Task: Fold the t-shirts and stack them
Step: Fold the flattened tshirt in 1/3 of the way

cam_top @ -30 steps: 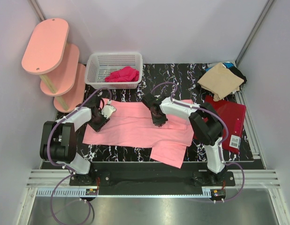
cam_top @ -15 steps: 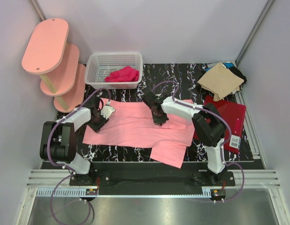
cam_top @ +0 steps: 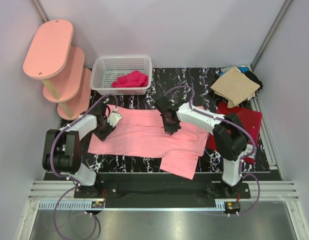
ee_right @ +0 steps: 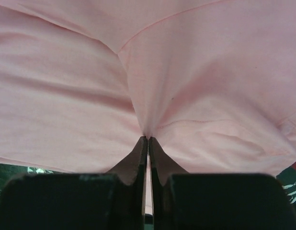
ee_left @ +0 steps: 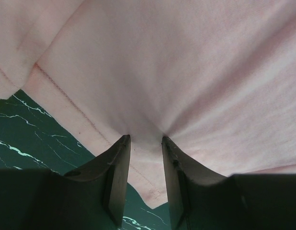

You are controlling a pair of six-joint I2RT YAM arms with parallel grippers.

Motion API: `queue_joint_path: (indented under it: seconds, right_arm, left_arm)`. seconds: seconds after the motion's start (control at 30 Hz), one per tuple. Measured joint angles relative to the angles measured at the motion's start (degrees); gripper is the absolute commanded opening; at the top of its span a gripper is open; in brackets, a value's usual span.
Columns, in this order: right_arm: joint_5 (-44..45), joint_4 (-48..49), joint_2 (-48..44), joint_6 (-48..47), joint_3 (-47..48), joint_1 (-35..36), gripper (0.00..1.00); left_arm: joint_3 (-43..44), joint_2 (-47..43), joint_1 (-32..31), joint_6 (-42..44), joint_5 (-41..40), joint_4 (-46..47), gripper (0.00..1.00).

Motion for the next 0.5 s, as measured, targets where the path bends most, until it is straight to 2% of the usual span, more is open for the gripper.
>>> queue_joint_path:
  seconds: [0.03, 0.1, 0.2, 0.3, 0.4, 0.5]
  right_arm:
    - [-0.52, 0.02, 0.00, 0.04, -0.59, 0.00, 0.10]
    - [-1.70, 0.02, 0.00, 0.07, -1.73, 0.00, 0.18]
    - [-3.04, -0.02, 0.02, 0.26, -3.23, 0.00, 0.40]
    - [-3.34, -0.26, 0.20, 0.31, -3.98, 0.00, 0.55]
    - [-2.75, -0.72, 0.31, 0.42, -3.80, -0.02, 0.62]
    - [-1.92, -2.69, 0.44, 0.35, -1.16, -0.70, 0.62]
  left_arm:
    - [0.00, 0.00, 0.00, 0.02, -0.07, 0.02, 0.37]
    - [0.00, 0.00, 0.02, 0.09, -0.24, 0.02, 0.37]
    - [0.00, 0.00, 0.07, 0.22, -0.44, 0.04, 0.37]
    - [0.00, 0.00, 0.13, 0.24, -0.66, 0.07, 0.37]
    - [-0.07, 0.00, 0.20, 0.26, -0.98, 0.13, 0.37]
    - [-0.22, -0.17, 0.28, 0.63, -1.46, 0.13, 0.37]
